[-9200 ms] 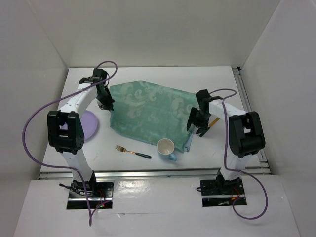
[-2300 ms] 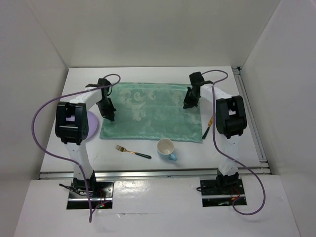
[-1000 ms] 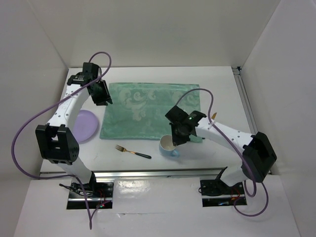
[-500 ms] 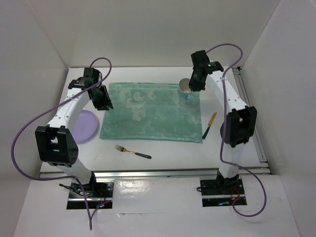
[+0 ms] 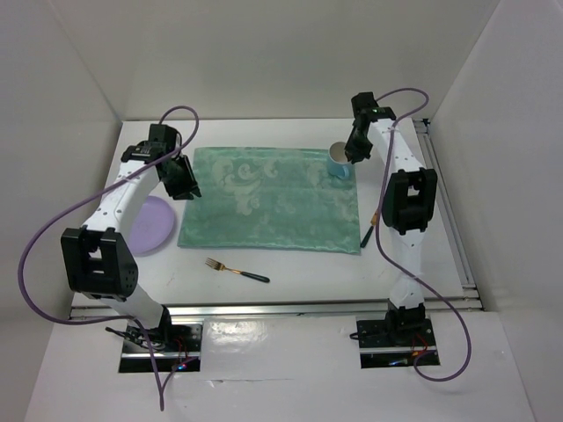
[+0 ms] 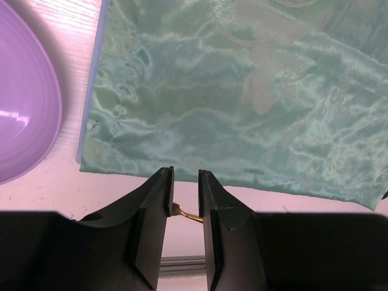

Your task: Set the dinner table for one person

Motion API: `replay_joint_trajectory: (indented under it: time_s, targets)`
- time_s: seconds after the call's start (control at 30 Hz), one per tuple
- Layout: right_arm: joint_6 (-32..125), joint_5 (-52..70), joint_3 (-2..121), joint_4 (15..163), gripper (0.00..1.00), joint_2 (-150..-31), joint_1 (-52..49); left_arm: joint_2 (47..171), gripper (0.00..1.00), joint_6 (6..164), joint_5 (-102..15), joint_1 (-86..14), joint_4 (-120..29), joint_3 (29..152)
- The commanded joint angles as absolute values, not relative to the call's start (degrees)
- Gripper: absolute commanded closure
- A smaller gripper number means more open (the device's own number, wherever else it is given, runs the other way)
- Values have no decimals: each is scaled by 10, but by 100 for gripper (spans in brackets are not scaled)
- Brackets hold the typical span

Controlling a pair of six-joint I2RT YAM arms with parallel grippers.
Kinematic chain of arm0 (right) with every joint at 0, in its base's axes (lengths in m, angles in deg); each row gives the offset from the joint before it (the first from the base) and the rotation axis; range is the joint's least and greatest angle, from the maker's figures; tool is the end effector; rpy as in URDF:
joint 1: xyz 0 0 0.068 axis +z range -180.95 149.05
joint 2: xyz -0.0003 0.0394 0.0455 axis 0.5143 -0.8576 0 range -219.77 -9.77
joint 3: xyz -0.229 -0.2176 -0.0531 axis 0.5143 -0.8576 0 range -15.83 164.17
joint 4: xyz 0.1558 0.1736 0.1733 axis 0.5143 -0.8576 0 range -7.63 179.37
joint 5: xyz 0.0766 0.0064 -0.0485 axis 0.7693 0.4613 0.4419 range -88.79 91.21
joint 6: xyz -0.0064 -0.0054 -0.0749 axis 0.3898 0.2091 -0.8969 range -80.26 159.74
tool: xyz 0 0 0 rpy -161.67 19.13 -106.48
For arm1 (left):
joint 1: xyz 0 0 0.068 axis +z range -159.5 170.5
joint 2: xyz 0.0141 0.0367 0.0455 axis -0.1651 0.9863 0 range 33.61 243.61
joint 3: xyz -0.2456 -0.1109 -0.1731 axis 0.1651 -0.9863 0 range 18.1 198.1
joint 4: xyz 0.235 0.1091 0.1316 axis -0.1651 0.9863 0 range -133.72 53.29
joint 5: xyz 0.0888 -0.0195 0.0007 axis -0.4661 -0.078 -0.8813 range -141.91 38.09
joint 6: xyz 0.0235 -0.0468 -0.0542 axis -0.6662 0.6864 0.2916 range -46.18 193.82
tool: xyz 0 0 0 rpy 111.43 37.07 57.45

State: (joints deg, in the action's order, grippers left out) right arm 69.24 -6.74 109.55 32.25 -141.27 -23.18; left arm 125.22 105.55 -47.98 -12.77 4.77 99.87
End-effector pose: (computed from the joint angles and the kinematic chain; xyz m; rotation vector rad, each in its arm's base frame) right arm 0.5656 0.0683 0.2557 0.5438 2.5999 0.0269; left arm 0.3822 -0.0262 0.3212 -0.6188 2.5433 -0.3087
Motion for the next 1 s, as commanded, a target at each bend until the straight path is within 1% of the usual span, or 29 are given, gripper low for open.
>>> replay_joint_trajectory:
  time_s: [0.0,0.13,0.23,0.27,0.3,0.33,0.37,0.4,0.43,0.47,0.53,0.57,0.67,0.7,0.8,0.83,0.9,0.97]
  targets:
    - [688,-51,1119,342,100,-1406,-240,1238,60,1063,-495,-130,45,990]
    - [688,-32,1097,358,100,-1412,-247,1232,60,1082,-539,-125,58,976]
    - [688,-14,1088,378,100,-1412,-247,1232,59,1097,-539,-107,65,962]
    - [688,-9,1082,378,96,-1412,-247,1232,58,1097,-539,-100,65,954]
    - [688,1,1082,386,83,-1412,-247,1225,58,1097,-539,-90,65,946]
    - [688,8,1076,394,77,-1406,-247,1219,40,1097,-539,-90,65,946]
    - [683,14,1076,394,70,-1406,-247,1219,31,1104,-534,-84,65,939]
    - [683,25,1076,401,64,-1401,-247,1211,27,1109,-534,-78,65,929]
    - [683,25,1082,401,55,-1401,-247,1205,26,1109,-534,-77,65,923]
    - [683,31,1082,407,49,-1401,-247,1189,24,1117,-529,-70,65,914]
    - [677,36,1100,407,39,-1396,-247,1173,24,1123,-529,-47,65,891]
    - [672,41,1107,407,31,-1396,-247,1166,24,1129,-529,-37,65,886]
    - [672,41,1138,393,24,-1396,-247,1146,24,1143,-536,9,82,874]
    - [666,46,1143,393,18,-1396,-247,1140,24,1157,-536,33,88,867]
    - [666,46,1150,381,9,-1377,-247,1113,23,1182,-536,67,102,843]
    - [661,40,1135,381,6,-1354,-247,1105,21,1190,-536,93,102,818]
    - [661,34,1118,387,3,-1327,-247,1083,17,1196,-515,119,80,786]
    - [661,24,1085,393,2,-1280,-247,1083,17,1205,-515,147,74,750]
